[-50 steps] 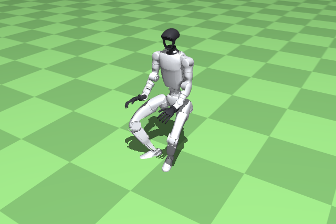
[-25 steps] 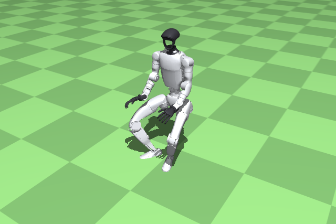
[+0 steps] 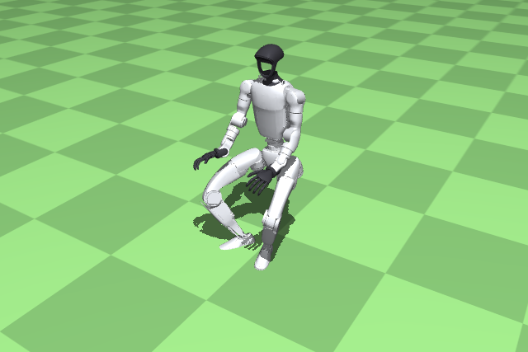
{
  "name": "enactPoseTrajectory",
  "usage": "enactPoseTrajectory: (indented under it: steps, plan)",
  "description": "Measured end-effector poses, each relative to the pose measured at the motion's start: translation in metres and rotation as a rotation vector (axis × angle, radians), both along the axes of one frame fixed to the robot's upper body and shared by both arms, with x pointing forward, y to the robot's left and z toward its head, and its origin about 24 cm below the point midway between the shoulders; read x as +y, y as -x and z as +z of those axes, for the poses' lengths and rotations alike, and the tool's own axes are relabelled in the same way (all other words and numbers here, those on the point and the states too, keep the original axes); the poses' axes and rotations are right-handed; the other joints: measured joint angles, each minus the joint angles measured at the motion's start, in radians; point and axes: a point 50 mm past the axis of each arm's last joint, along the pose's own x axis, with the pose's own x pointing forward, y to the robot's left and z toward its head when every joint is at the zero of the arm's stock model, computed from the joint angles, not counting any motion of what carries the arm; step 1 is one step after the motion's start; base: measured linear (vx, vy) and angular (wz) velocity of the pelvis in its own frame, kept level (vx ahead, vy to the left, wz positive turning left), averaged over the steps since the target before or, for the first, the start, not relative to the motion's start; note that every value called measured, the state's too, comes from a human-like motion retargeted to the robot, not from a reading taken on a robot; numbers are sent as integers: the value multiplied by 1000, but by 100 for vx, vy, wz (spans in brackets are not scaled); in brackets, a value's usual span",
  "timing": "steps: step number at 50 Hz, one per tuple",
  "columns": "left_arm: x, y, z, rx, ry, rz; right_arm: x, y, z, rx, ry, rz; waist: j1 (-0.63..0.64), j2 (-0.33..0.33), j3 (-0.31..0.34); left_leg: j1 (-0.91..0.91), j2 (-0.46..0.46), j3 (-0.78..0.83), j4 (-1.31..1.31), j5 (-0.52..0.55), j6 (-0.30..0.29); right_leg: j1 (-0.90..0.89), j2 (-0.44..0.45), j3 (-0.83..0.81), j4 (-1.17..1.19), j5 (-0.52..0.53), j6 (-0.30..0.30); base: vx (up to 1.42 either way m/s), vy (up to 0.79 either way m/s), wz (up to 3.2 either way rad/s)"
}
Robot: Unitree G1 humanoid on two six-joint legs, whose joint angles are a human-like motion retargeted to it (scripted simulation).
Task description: Upper body actions
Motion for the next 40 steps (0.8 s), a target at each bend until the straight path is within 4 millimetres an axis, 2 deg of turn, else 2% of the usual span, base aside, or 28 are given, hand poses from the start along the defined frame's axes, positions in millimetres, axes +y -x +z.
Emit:
enactPoseTrajectory:
  steps: [4, 9, 16, 21, 30, 35, 40]
  plan:
    - [-5, -15, 12, -37, 14, 13, 1, 3, -1, -3, -10, -11, 4, 0, 1, 3, -1, 1, 0, -1, 0, 3, -2, 0, 0, 0, 0, 0, 0, 0]
    - [-11, -41, 46, -202, 86, 30, 2, 5, -3, -3, -10, -14, 4, 3, -3, 5, -1, 2, 0, 0, -1, 4, -3, 1, 0, 1, -1, 0, 0, 0]
    - [-20, -79, 115, -477, 193, 15, -1, 9, -4, -4, -16, -24, 10, 6, -7, 6, 0, 3, 0, 1, 0, 3, -4, 2, 0, 1, -1, 0, 0, 0]
    - [-28, -96, 170, -674, 294, -9, -1, 11, -5, -10, -30, -29, 10, 6, -6, 6, -1, 3, 1, 1, -1, 3, -6, 3, 1, 1, -1, 0, 0, 0]
    - [-25, -101, 257, -1031, 411, -25, 2, 12, -5, -11, -32, -13, -10, 6, -1, 10, -5, 5, -1, 1, -1, 5, -10, 5, 3, -2, -1, 0, 0, 0]
    - [-20, -98, 294, -1166, 446, -33, 3, 11, -3, -25, -34, -8, -14, 8, -3, -1, -1, 6, 1, 0, -2, -4, -6, 3, 2, -2, -2, 0, 0, 0]
    - [-17, -96, 324, -1255, 463, -48, 1, 12, -2, -30, -43, -17, -8, 13, -8, -10, 3, 5, 4, -1, -2, -11, -3, 1, 2, -4, -2, 0, 0, 0]
